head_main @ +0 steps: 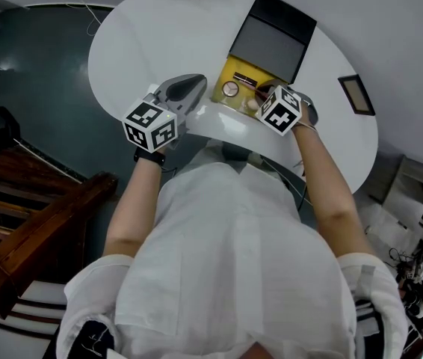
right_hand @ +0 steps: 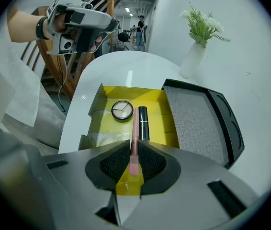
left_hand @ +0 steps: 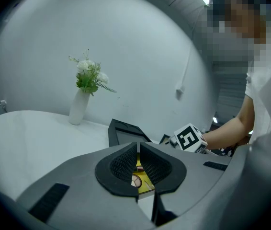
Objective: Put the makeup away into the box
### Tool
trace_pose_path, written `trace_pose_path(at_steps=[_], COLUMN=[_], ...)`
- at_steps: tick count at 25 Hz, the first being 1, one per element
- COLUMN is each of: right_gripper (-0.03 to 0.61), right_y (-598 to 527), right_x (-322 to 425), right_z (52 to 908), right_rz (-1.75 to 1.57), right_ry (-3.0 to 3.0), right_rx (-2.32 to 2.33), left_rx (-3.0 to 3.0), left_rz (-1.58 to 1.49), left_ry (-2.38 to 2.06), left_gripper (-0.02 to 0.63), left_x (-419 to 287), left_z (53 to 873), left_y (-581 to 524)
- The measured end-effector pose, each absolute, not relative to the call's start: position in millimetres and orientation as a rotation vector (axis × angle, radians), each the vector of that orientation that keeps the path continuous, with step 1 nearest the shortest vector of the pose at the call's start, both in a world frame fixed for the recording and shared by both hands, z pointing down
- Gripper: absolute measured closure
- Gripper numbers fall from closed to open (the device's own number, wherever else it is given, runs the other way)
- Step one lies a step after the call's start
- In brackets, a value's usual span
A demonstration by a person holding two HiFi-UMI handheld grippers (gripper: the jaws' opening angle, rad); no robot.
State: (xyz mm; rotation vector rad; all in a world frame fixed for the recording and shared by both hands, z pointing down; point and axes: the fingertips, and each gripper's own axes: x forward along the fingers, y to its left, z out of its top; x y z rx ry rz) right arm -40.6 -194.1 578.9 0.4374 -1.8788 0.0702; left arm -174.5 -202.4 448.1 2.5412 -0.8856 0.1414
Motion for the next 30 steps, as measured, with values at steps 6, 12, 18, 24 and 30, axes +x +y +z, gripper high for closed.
trace_pose_path(at_steps=[6, 12, 18, 24, 30], right_gripper=[0.525, 0.518, 0.518, 0.518, 0.523], right_y=[-195.1, -196.0, -200.9, -198.5, -184.9], right_x=[-42.0, -37.3, -12.0, 44.6, 107.4], right_z=[575.8, 564.6, 533.0, 489.9, 438.1], right_rz=[0.091, 0.124, 0.174, 0.271, 0.332], right_ry=[-1.901, -1.933, -1.992, -2.056, -2.122], right_rx=[0.457, 0.522, 0.713, 1.02, 1.379], left_rx=[2.55, 2.566, 2.594, 2.623, 2.669], left_rz=[0.139, 0.14, 0.145, 0.143, 0.099], left_ry=[-0.881, -0.874, -0.862, -0.864, -0.919], left_gripper=[0.594, 0.594, 0.594, 0.594, 0.594], left_x=[-174.7, -173.9, -171.5, -173.3, -183.3], left_z=[444.7, 441.0, 433.5, 417.8, 386.4], left_y=[-202.8, -203.6, -205.9, -210.4, -223.5])
